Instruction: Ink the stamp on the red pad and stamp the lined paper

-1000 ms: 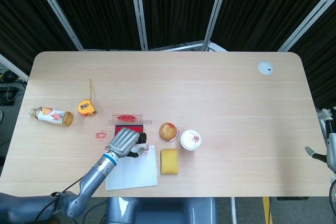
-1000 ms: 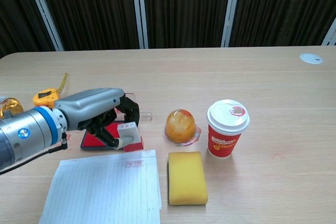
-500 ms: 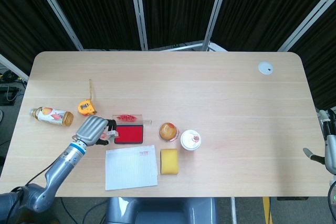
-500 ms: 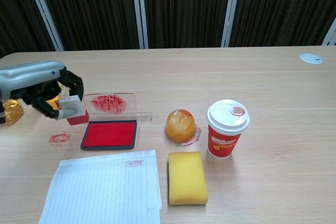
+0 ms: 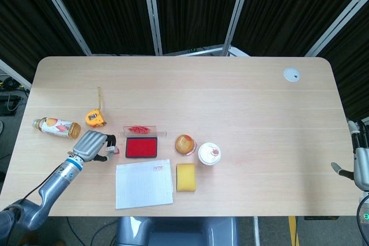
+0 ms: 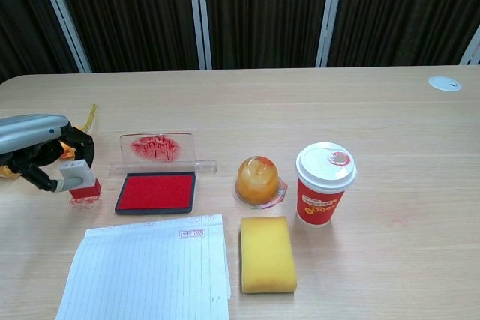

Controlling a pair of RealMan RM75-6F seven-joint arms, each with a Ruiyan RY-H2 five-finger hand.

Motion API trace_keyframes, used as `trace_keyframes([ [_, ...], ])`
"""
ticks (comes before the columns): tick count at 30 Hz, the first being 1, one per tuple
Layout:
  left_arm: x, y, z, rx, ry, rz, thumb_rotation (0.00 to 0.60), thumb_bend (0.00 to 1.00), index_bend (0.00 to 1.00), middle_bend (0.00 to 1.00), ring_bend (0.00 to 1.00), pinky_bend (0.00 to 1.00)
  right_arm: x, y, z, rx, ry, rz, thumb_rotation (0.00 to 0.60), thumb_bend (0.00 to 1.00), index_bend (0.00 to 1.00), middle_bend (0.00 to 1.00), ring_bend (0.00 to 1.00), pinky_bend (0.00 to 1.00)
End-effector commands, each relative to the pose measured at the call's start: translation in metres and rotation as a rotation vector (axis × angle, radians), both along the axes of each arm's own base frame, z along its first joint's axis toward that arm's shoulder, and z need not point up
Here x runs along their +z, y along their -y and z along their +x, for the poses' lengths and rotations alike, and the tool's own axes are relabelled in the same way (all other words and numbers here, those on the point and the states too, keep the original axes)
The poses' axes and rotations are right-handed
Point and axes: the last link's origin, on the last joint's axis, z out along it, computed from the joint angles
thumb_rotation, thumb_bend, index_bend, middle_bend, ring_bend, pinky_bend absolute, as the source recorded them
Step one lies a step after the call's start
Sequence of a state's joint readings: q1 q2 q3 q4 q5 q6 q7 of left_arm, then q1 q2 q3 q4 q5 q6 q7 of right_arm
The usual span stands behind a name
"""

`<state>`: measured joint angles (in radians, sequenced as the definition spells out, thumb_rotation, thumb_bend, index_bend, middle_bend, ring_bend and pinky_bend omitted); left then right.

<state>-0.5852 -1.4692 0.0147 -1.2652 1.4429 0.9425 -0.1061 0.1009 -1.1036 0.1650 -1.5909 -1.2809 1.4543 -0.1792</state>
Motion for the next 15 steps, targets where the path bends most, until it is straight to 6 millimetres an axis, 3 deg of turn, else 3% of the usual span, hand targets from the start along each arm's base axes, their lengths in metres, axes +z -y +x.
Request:
trace_keyframes([
  [1,-0.005,0.002,-0.002,-0.011,-0.008,-0.004,0.600,0.36,0.56,0.55,0.82,0.88,0.000,0.000,-0.001,-0.004,-0.001,-0.002,0.600,0.00,0.00,0.00,0.00,0.00],
  [15,-0.005,-0.002,-0.025,0.005,-0.025,0.020,0.600,0.36,0.56,0.55,0.82,0.88,0.003,-0.002,-0.004,-0.011,-0.003,-0.008,0.600,0.00,0.00,0.00,0.00,0.00],
])
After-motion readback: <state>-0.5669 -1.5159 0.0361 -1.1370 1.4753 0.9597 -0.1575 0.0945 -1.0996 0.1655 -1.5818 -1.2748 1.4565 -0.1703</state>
